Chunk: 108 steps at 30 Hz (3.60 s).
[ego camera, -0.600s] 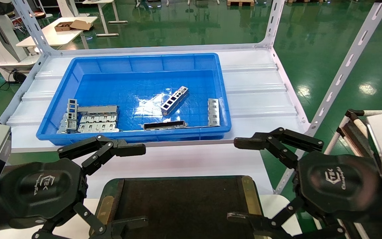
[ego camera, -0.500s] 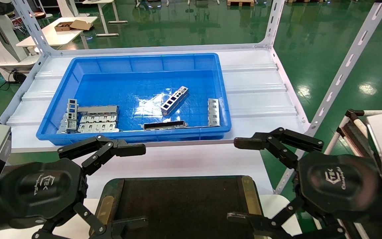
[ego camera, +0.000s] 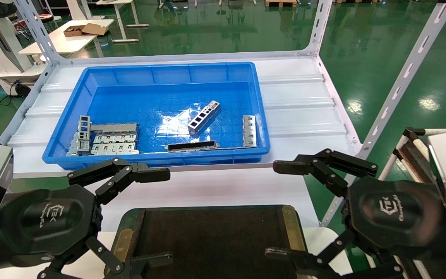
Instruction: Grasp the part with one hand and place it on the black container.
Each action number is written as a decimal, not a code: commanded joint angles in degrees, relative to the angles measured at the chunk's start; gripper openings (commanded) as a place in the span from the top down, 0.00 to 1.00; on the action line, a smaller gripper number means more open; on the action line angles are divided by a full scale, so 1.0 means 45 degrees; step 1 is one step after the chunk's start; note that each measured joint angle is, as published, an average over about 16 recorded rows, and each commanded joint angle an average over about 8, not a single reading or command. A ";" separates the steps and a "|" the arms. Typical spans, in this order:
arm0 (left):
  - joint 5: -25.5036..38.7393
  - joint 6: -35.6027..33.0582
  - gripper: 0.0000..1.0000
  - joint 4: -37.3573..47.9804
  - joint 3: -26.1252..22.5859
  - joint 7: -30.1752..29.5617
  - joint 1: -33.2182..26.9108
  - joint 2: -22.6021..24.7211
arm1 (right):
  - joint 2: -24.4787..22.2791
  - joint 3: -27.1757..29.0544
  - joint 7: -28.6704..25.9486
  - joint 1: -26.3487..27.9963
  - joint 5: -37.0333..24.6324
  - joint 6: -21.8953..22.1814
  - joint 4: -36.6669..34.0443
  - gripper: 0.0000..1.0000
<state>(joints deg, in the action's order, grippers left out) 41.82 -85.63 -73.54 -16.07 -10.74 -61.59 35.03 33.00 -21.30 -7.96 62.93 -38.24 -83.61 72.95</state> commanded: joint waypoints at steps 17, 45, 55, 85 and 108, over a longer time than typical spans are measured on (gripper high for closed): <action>0.0000 0.0000 0.00 0.0000 0.0000 0.0000 0.0000 0.0000 | 0.0000 0.0000 0.0000 0.0000 -0.0001 0.0000 0.0000 0.00; 0.2319 0.2837 0.00 0.0400 -0.0808 -0.0512 -0.1095 0.1532 | 0.0001 -0.0004 0.0003 0.0004 0.0000 -0.0003 -0.0007 0.00; 0.4988 0.5461 0.00 0.2793 -0.1907 0.0001 -0.2612 0.4024 | 0.0001 -0.0005 0.0004 0.0005 0.0001 -0.0003 -0.0007 0.00; 0.7210 1.0643 1.00 1.3010 -0.2749 0.3827 -0.6477 0.9462 | -0.0001 -0.0009 0.0006 0.0006 0.0003 -0.0002 -0.0007 1.00; 0.5964 1.1375 1.00 1.3692 -0.3838 0.4044 -0.6173 0.9566 | -0.0002 -0.0012 0.0007 0.0007 0.0005 0.0000 -0.0007 1.00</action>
<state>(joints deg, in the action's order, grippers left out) 68.64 -34.36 -11.96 -33.32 7.40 -89.46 78.07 32.99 -21.36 -7.93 62.96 -38.21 -83.61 72.92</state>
